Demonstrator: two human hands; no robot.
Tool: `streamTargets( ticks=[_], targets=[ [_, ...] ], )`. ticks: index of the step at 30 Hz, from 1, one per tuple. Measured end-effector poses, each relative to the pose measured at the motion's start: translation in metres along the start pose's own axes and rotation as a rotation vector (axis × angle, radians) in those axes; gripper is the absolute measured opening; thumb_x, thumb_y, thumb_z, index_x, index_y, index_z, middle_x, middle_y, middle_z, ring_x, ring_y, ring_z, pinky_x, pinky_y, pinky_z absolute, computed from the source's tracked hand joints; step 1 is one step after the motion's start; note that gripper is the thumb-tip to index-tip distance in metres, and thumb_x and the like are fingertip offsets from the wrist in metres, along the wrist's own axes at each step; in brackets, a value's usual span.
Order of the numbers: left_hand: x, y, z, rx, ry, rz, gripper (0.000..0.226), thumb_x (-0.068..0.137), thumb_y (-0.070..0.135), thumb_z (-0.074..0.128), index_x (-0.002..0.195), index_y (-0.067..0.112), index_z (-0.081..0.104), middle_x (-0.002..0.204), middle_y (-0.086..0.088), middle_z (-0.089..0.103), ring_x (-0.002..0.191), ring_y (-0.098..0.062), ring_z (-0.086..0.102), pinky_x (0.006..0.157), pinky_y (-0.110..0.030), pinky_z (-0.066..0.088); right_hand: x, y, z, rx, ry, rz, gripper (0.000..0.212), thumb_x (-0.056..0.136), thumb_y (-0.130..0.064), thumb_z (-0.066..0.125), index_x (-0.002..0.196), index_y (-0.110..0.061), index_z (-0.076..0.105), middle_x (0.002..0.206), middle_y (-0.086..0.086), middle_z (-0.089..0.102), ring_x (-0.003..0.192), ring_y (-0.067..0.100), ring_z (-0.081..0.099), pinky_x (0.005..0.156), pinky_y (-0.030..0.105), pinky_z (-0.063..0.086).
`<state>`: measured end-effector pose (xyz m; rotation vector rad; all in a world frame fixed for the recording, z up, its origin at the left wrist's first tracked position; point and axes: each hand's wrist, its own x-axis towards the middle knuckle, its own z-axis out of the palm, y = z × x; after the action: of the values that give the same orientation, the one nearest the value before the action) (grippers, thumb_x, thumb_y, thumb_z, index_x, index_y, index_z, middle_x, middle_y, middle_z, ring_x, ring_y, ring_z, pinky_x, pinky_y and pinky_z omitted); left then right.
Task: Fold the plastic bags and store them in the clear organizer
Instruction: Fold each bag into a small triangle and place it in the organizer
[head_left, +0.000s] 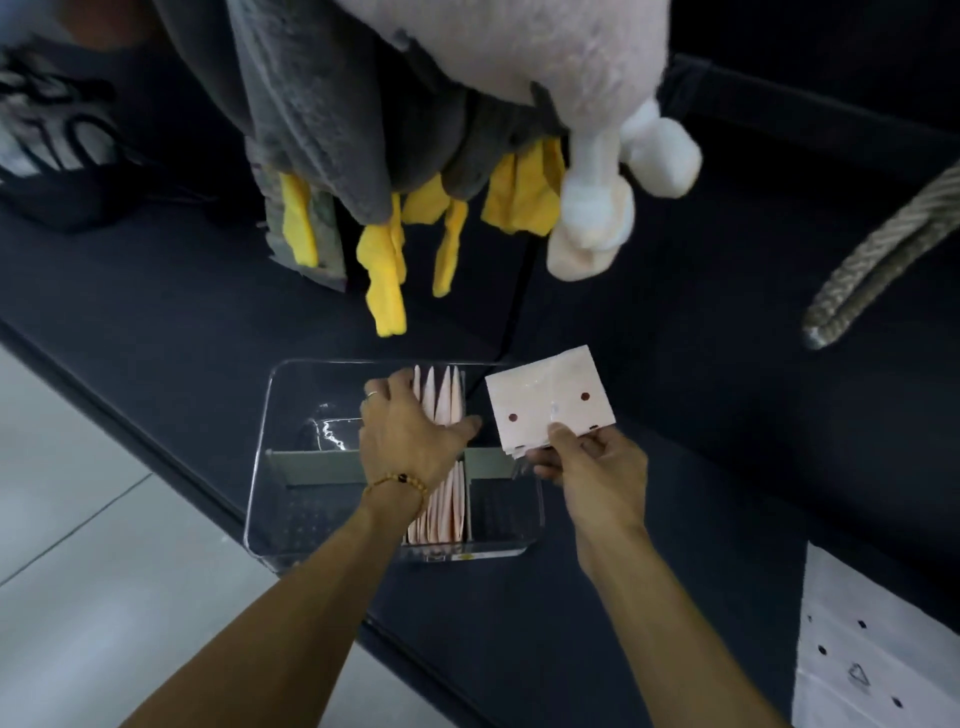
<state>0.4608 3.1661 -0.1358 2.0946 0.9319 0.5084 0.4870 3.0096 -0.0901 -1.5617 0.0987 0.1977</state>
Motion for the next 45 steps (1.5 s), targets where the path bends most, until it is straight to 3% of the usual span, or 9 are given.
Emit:
streamTargets(
  ticks=[7,10,15,21,25,30,33,39,45],
  targets=[
    [0.004,-0.016,-0.021,-0.172,0.158,-0.061,0.024,0.072,0.012,0.070,0.092,0.022,0.063,0.066,0.020,0.057,0.065,0.000,0.056,0.058,-0.014,0.041,0.009,0.010,0.040,-0.386,-0.004,-0.177,0.010,0.087,-0.011,0.062,0.079,-0.016,0.060,0.063,0.000,0.070,0.063,0.012,0.069,0.062,0.025,0.058],
    [0.000,-0.019,-0.025,-0.249,0.169,-0.020,0.026,0.071,0.009,0.073,0.088,0.025,0.064,0.067,0.017,0.058,0.064,0.001,0.056,0.058,-0.008,0.040,0.005,0.017,0.059,-0.709,0.051,-0.456,0.016,0.088,-0.015,0.060,0.073,-0.012,0.055,0.059,-0.002,0.062,0.052,0.009,0.058,0.046,0.010,0.044],
    [-0.003,-0.022,-0.029,-0.343,0.095,-0.004,0.031,0.073,0.013,0.074,0.089,0.035,0.059,0.080,0.010,0.064,0.069,0.000,0.059,0.062,-0.011,0.048,0.003,0.019,0.082,-1.041,-0.204,-0.447,0.016,0.095,-0.030,0.052,0.093,-0.017,0.062,0.084,0.004,0.069,0.075,0.023,0.065,0.063,0.036,0.054],
    [-0.001,-0.029,-0.033,-0.325,0.006,0.021,0.019,0.080,0.017,0.070,0.097,0.022,0.067,0.090,0.004,0.066,0.077,-0.003,0.061,0.071,-0.017,0.053,0.000,0.023,0.080,-0.863,-0.139,-0.459,0.023,0.093,-0.033,0.056,0.114,-0.026,0.062,0.095,-0.003,0.071,0.084,0.017,0.067,0.075,0.038,0.056],
    [0.001,-0.027,-0.034,-0.274,-0.061,0.021,0.019,0.083,0.020,0.068,0.102,0.018,0.066,0.091,0.002,0.066,0.081,-0.005,0.061,0.072,-0.018,0.050,0.005,0.028,0.081,-0.927,-0.252,-0.366,0.019,0.095,-0.027,0.054,0.089,-0.016,0.067,0.080,0.002,0.069,0.072,0.018,0.064,0.070,0.040,0.056],
    [-0.010,-0.017,-0.047,-0.380,-0.032,-0.022,0.015,0.087,0.015,0.063,0.101,0.017,0.065,0.093,0.002,0.066,0.083,-0.003,0.061,0.072,-0.012,0.047,-0.007,0.021,0.047,-0.662,-0.073,-0.355,0.024,0.095,-0.033,0.055,0.115,-0.024,0.064,0.087,-0.020,0.066,0.075,-0.005,0.061,0.069,0.008,0.047],
    [-0.040,-0.003,-0.049,-0.516,-0.004,-0.016,0.010,0.088,0.013,0.062,0.095,0.019,0.066,0.091,0.004,0.066,0.079,0.004,0.059,0.065,-0.005,0.045,-0.018,0.021,0.000,-0.544,0.003,-0.240,0.028,0.096,-0.035,0.052,0.120,-0.025,0.060,0.091,-0.013,0.066,0.083,0.008,0.067,0.081,0.031,0.056],
    [-0.136,0.033,-0.010,-0.701,-0.343,-0.071,0.012,0.093,0.015,0.058,0.103,0.017,0.065,0.101,0.002,0.067,0.094,-0.008,0.062,0.082,-0.019,0.051,-0.059,0.039,-0.127,-0.592,0.225,-0.038,0.019,0.097,-0.030,0.050,0.107,-0.022,0.064,0.095,-0.009,0.067,0.088,0.017,0.067,0.086,0.043,0.054],
    [-0.234,0.052,0.061,-0.409,-0.822,0.199,0.028,0.094,0.023,0.056,0.122,0.020,0.059,0.123,0.002,0.056,0.114,-0.008,0.054,0.096,-0.014,0.041,-0.116,0.071,-0.261,-0.732,0.492,0.158,0.025,0.099,-0.031,0.047,0.115,-0.018,0.062,0.112,0.001,0.067,0.097,0.016,0.060,0.086,0.027,0.046]
  ],
)
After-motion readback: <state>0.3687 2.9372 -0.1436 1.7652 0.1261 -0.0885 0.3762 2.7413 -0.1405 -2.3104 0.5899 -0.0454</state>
